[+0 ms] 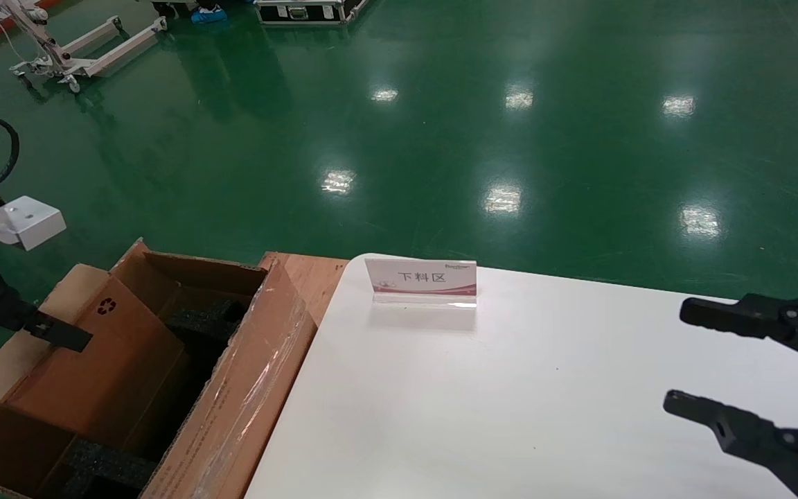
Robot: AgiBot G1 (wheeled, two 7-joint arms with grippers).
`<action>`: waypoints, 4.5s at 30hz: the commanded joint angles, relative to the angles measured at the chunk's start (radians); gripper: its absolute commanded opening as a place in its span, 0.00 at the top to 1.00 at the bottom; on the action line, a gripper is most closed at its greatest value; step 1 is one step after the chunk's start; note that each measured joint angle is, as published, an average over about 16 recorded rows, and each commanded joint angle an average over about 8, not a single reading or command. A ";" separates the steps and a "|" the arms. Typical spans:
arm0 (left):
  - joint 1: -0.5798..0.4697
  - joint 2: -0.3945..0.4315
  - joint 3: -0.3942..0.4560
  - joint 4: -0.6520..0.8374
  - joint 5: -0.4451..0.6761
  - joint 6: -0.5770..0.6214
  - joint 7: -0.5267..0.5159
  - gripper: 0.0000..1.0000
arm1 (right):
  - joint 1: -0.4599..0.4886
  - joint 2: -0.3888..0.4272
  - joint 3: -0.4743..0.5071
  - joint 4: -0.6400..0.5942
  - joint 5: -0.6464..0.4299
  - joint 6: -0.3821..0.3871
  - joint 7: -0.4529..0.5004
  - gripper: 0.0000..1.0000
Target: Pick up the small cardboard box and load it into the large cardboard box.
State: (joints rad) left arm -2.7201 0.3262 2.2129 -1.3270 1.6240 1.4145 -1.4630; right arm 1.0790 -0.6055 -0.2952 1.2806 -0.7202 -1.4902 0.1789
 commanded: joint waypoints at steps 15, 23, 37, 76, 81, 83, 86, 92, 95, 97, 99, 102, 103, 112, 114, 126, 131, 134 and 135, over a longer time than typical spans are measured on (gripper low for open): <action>0.070 0.002 0.027 0.043 0.050 -0.090 0.026 1.00 | 0.000 0.000 -0.001 0.000 0.001 0.000 0.000 0.00; 0.116 0.020 0.035 0.086 0.046 -0.145 0.040 1.00 | 0.000 0.001 -0.001 0.000 0.001 0.001 -0.001 0.00; 0.202 0.067 0.051 0.172 0.036 -0.225 0.074 1.00 | 0.000 0.001 -0.002 0.000 0.001 0.001 -0.001 0.00; 0.342 0.099 0.077 0.285 -0.028 -0.284 0.124 0.00 | 0.001 0.002 -0.003 0.000 0.003 0.002 -0.002 0.00; 0.340 0.098 0.077 0.282 -0.025 -0.283 0.124 0.00 | 0.001 0.002 -0.003 0.000 0.003 0.002 -0.002 0.00; 0.340 0.098 0.077 0.282 -0.024 -0.283 0.124 0.00 | 0.001 0.002 -0.003 0.000 0.003 0.002 -0.002 0.00; 0.339 0.098 0.077 0.281 -0.023 -0.283 0.123 0.00 | 0.001 0.002 -0.003 0.000 0.003 0.002 -0.002 0.00; 0.338 0.097 0.077 0.280 -0.022 -0.282 0.123 0.00 | 0.001 0.002 -0.003 0.000 0.003 0.002 -0.002 0.00; 0.337 0.097 0.077 0.279 -0.022 -0.283 0.123 0.00 | 0.001 0.002 -0.003 0.000 0.003 0.002 -0.002 0.00; 0.336 0.097 0.075 0.279 -0.023 -0.285 0.123 0.00 | 0.001 0.002 -0.003 0.000 0.003 0.002 -0.002 0.00; 0.332 0.097 0.073 0.274 -0.022 -0.289 0.126 0.00 | 0.001 0.002 -0.003 0.000 0.003 0.002 -0.002 0.00; 0.318 0.096 0.062 0.255 -0.025 -0.300 0.140 0.00 | 0.001 0.002 -0.004 -0.001 0.003 0.002 -0.002 0.00; 0.310 0.094 0.056 0.246 -0.027 -0.307 0.148 0.00 | 0.001 0.002 -0.004 -0.001 0.003 0.002 -0.002 0.00; 0.215 0.060 -0.023 0.118 -0.057 -0.410 0.249 0.00 | 0.001 0.002 -0.004 -0.001 0.003 0.002 -0.002 0.00; 0.197 0.050 -0.041 0.086 -0.066 -0.438 0.266 0.00 | 0.001 0.002 -0.004 -0.001 0.003 0.002 -0.002 0.00; 0.172 0.062 -0.096 0.002 -0.060 -0.478 0.300 0.00 | 0.001 0.002 -0.005 -0.002 0.003 0.002 -0.003 0.00; 0.255 0.076 -0.202 0.002 -0.106 -0.447 0.356 0.00 | 0.001 0.002 -0.005 -0.002 0.003 0.002 -0.003 0.00; 0.328 0.087 -0.294 0.004 -0.148 -0.419 0.404 0.00 | 0.001 0.002 -0.005 -0.002 0.003 0.002 -0.003 0.00; 0.354 0.091 -0.325 0.005 -0.162 -0.409 0.421 0.00 | 0.001 0.002 -0.005 -0.002 0.003 0.002 -0.003 0.00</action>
State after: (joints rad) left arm -2.3663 0.4172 1.8874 -1.3223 1.4619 1.0052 -1.0419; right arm 1.0802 -0.6034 -0.3001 1.2786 -0.7175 -1.4882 0.1761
